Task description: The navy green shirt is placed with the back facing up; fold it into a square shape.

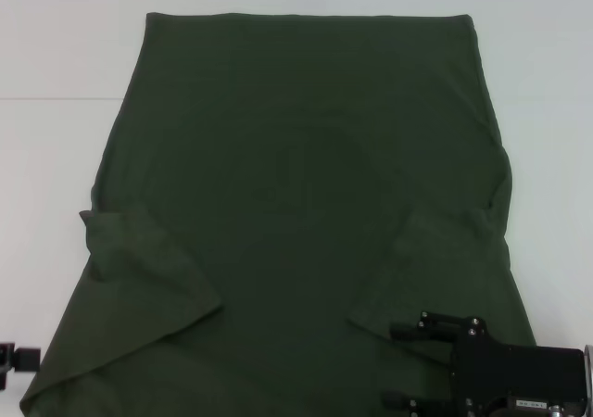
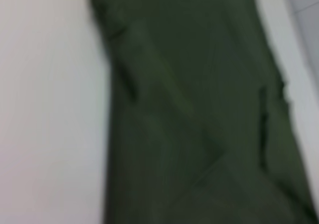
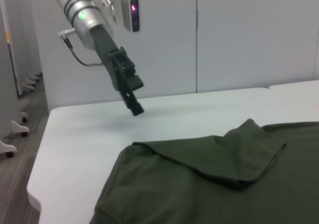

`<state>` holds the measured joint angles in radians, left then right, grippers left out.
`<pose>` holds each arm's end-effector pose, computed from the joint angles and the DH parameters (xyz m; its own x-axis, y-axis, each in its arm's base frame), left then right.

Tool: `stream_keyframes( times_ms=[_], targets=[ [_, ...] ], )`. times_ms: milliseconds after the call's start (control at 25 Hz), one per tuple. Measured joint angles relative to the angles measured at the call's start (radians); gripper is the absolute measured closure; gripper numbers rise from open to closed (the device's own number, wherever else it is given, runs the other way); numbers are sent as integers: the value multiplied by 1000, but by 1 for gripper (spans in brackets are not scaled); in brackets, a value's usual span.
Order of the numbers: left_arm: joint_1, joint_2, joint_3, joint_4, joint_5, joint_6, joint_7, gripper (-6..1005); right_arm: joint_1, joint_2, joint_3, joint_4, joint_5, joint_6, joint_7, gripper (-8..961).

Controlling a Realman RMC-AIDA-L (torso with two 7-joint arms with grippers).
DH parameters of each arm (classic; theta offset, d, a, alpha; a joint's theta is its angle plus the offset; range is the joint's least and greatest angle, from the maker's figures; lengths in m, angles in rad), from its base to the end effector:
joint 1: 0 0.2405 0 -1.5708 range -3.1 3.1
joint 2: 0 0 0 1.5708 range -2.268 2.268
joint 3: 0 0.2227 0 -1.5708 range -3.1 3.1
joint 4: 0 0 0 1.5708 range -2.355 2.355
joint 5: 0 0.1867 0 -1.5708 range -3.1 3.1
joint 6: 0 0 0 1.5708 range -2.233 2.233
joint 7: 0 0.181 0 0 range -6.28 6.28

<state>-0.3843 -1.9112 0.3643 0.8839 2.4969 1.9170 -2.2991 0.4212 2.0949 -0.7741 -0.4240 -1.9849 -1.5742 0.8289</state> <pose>-0.3105 0.2328 0.0794 0.0696 0.9613 0.2668 0.9960 -0.0818 0.0350 0.2327 0.2419 -0.0648 0.8726 -0.0987 -0.4783 -0.1977 -0.9669 -0.1612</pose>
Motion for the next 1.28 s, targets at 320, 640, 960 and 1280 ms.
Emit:
stream_keyframes(
  times_ms=[320, 640, 960, 1280],
  targets=[
    [-49, -25, 34, -4, 148, -46, -34, 51, 13, 0, -4, 24, 0, 27, -1, 152],
    [-61, -31, 55, -20, 169, -96, -62, 51, 16, 0, -5, 24, 0, 33, -2, 151],
    [-61, -45, 56, -32, 170, -141, -40, 53, 18, -1, -5, 23, 0, 35, -1, 152],
    [-65, -52, 58, -28, 170, -145, -20, 57, 18, -3, -4, 22, 5, 34, 4, 152]
  ],
)
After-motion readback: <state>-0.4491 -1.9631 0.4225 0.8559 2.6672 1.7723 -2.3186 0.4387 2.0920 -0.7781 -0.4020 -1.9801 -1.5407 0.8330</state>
